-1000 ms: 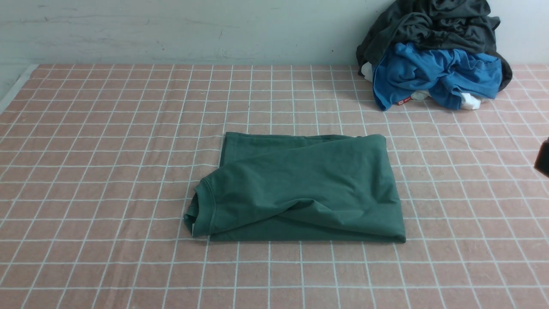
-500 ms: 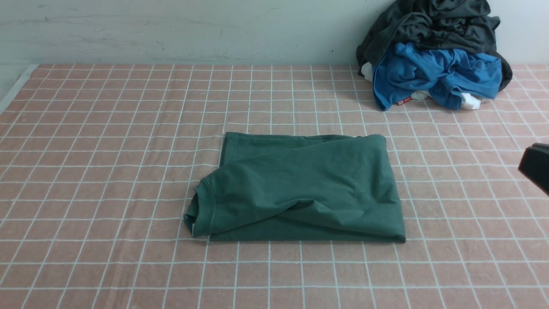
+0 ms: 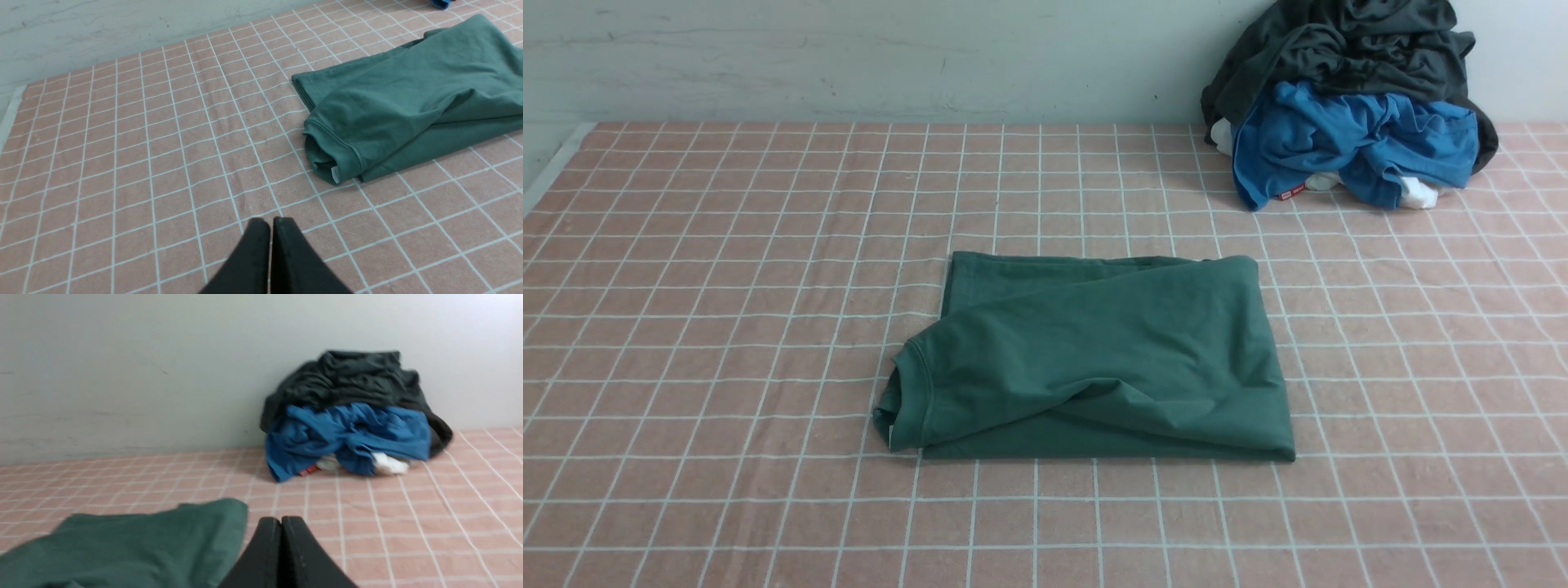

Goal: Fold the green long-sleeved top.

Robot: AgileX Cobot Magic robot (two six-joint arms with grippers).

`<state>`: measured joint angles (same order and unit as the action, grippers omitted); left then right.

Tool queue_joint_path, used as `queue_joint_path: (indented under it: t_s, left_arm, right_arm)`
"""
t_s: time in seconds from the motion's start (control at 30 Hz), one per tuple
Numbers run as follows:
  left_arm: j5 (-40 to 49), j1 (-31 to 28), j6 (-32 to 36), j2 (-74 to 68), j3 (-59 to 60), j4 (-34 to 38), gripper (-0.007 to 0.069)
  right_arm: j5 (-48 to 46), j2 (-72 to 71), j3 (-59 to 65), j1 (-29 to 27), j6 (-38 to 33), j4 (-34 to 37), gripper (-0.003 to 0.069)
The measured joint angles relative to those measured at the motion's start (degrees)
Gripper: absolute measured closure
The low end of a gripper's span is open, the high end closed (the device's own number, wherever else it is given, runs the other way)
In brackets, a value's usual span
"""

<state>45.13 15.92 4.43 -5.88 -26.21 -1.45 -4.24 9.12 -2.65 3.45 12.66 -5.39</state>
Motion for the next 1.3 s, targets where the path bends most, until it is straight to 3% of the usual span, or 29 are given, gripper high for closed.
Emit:
queue_joint_path:
  t_s: [0.17,0.33,1.3]
  left_arm:
    - [0.00,0.00,0.00,0.00,0.00,0.00,0.0631]
    - [0.00,0.00,0.00,0.00,0.00,0.05,0.0631]
    - [0.00,0.00,0.00,0.00,0.00,0.05,0.0631]
  right_arm:
    - [-7.93,-8.18,4.21,-4.62,2.22,-1.45,0.0673]
    - [-15.30,-9.68,4.21,-4.93,2.01,-2.19,0.0673]
    - [-15.87,-9.68,4.11,-4.94,1.97,-2.49,0.0673]
